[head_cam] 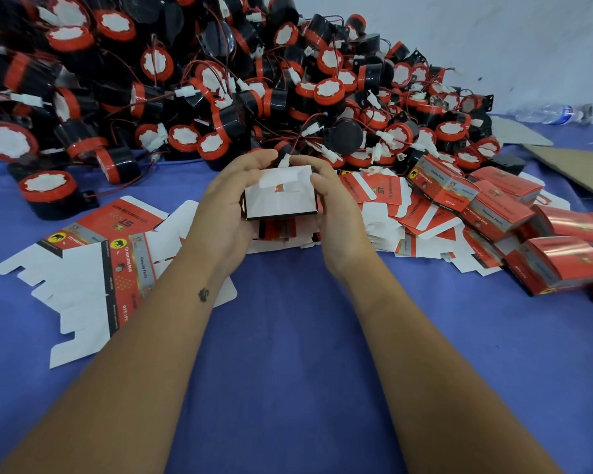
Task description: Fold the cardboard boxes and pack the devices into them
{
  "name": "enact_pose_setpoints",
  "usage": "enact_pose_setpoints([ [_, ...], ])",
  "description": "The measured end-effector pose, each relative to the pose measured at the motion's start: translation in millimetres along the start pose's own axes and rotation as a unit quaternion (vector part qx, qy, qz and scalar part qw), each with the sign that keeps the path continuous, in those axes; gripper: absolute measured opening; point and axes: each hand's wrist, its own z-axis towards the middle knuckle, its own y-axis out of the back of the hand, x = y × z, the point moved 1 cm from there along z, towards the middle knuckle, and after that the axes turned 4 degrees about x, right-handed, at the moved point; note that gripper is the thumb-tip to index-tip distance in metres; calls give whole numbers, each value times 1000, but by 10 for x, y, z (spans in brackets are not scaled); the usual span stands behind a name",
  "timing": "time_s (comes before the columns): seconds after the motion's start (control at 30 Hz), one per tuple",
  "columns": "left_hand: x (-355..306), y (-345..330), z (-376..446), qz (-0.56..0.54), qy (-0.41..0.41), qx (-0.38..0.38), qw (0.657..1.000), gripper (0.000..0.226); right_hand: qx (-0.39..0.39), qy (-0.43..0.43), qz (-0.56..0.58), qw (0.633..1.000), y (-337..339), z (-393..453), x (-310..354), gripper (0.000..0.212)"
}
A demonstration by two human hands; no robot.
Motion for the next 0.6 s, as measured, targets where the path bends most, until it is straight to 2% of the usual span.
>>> enact_pose_setpoints([
  [0.07,21,16,1,2,-12,-1,1000,40,-4,-9,4,1000,-1,-10,-1,42],
  [0.17,29,1,-14,16,-25,7,1000,47,-2,3,-15,1000,9,-4,-42,35],
  [0.27,34,-12,-38,42,-8,8,999,41,-5,20,-45,999,33,13,-81,34],
  [0.4,47,1,-45,89,14,12,996,49,-17,48,-74,996,42,5,-65,34],
  [0.6,77,9,-53,185,-28,-13,982,47,-73,91,-169,979,38,-5,-59,29],
])
